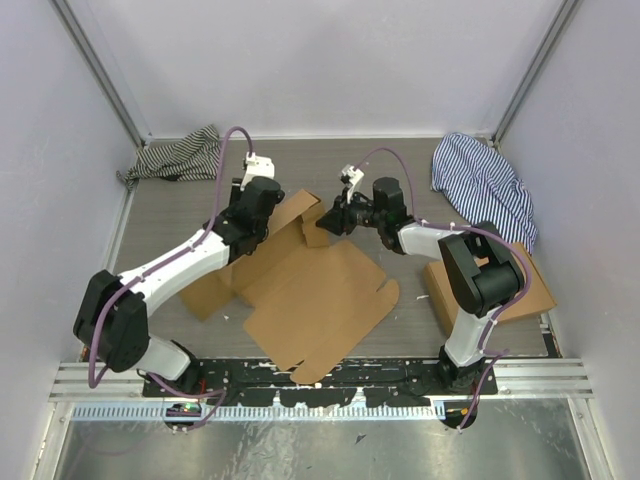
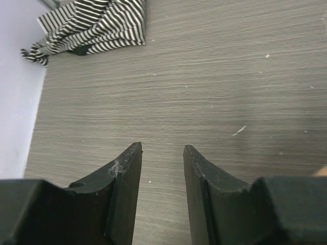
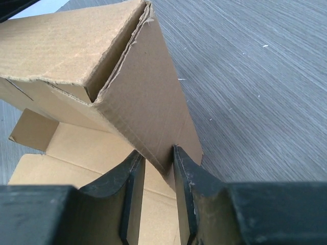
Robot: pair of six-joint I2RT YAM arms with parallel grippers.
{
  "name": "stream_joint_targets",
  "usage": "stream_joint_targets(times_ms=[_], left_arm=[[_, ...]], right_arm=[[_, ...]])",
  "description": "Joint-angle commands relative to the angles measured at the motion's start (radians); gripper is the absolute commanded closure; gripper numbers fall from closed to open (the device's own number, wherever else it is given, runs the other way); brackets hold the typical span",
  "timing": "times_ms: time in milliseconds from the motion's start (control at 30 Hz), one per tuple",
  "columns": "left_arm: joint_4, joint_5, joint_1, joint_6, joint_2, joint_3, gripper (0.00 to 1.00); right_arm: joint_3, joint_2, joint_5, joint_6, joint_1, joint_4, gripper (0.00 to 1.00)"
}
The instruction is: Fold the paper box
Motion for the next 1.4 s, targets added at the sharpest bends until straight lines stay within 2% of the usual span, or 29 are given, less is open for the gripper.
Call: stream_joint_targets(times_ms=[0, 200, 400, 1033, 1367], left_arm=[[-0.045, 0.112, -0.004, -0.058, 0.031, 0.034, 0.56], [-0.045, 0.189, -0.004, -0.054, 0.023, 0.024, 0.58], [-0.057, 0.216, -0.004, -0.052, 0.035, 0.031, 0.59], [-0.105, 0.247, -0.004, -0.041, 0.044, 0.060, 0.61], [-0.102, 0.261, -0.004, -0.041, 0.038, 0.058, 0.62]], right_arm=[[0.026, -0.034, -0.018, -0.026, 0.012, -0.045, 0.64], [0.055, -0.013, -0.032, -0.015, 0.033, -0.037, 0.52], [0.087, 0.007, -0.024, 0.025, 0.046, 0.021, 0.45], [0.097, -0.060, -0.118, 0.036, 0.043, 0.028, 0.42], [0.091, -0.132, -0.166, 0.056, 0.022, 0.045, 0.37]])
